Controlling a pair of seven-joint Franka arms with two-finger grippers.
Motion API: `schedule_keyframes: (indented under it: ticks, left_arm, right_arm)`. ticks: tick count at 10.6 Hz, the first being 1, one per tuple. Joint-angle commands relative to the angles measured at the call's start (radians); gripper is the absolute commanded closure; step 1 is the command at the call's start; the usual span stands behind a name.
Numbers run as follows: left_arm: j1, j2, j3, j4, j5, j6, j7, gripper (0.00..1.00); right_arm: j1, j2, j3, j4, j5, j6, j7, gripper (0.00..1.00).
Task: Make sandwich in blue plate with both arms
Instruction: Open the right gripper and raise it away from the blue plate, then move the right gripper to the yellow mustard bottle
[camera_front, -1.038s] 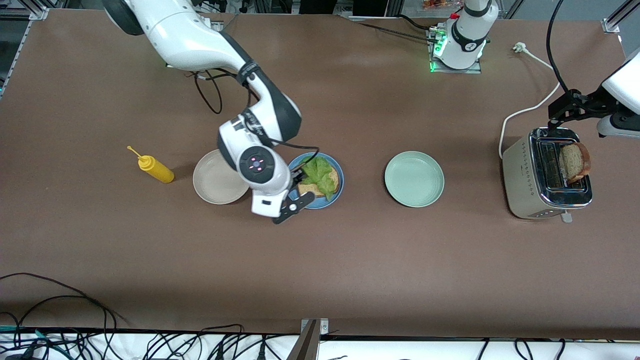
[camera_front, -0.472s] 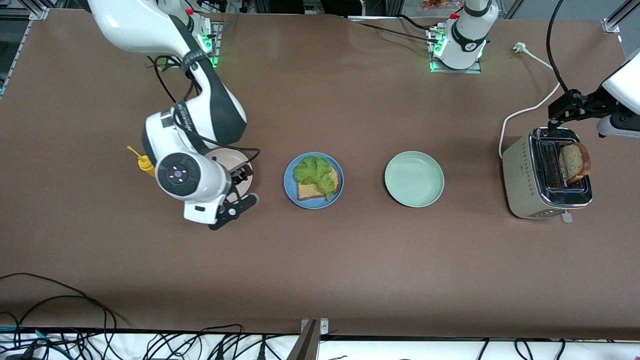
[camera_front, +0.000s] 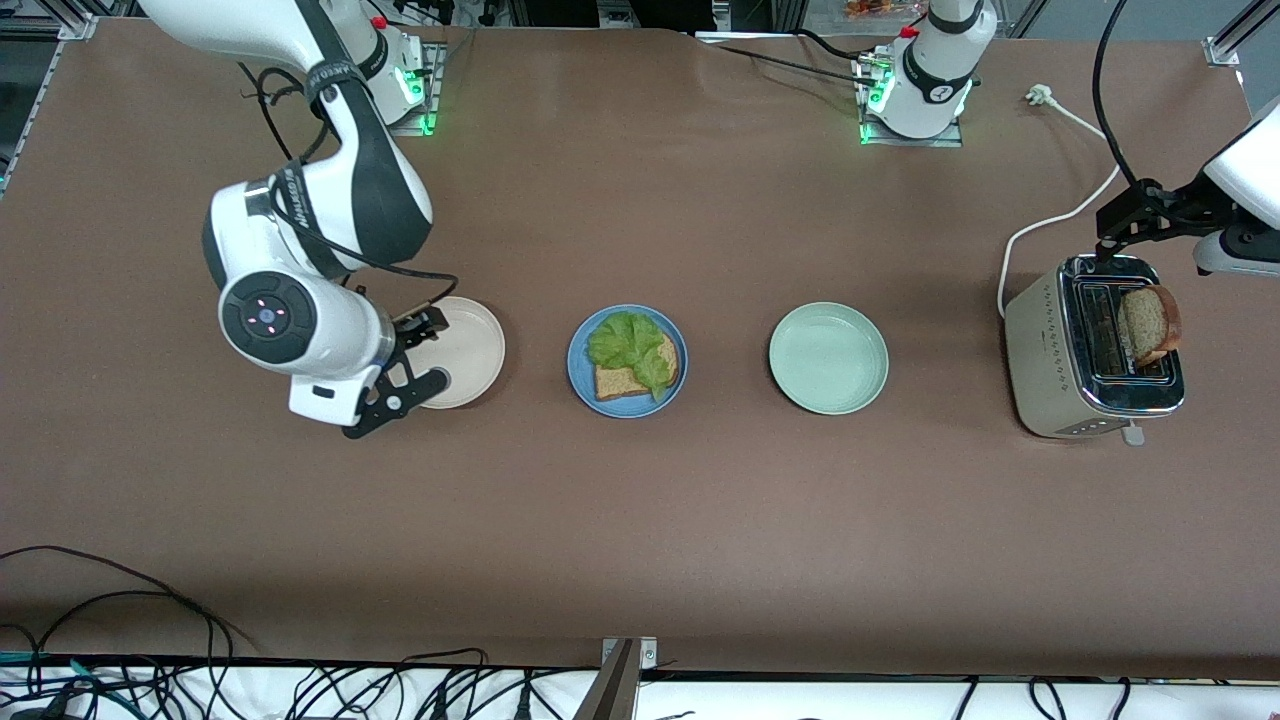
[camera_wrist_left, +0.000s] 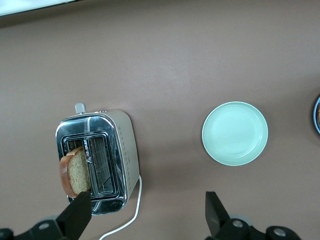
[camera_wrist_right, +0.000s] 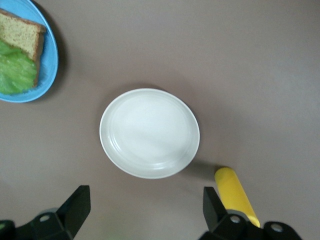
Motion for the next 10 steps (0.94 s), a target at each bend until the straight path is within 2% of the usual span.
schedule_keyframes:
  ticks: [1,3,8,10]
  left_arm:
    - [0.004,0.008,-0.004,0.026,0.015,-0.017,0.008,0.00]
    - [0.004,0.008,-0.004,0.026,0.015,-0.017,0.009,0.00]
    - [0.004,0.008,-0.004,0.026,0.015,-0.017,0.008,0.00]
    - [0.005,0.008,-0.004,0.026,0.015,-0.017,0.008,0.00]
  right_arm:
    - [0.007,-0.127,-0.056,-0.127,-0.014,-0.022,-0.094,0.00]
    - [-0.048,-0.177,-0.064,-0.204,-0.008,-0.003,-0.252,0.00]
    - [-0.240,-0.177,-0.064,-0.252,-0.006,0.033,-0.711,0.00]
    - [-0.332,-0.175,-0.064,-0.302,-0.002,0.137,-0.918,0.00]
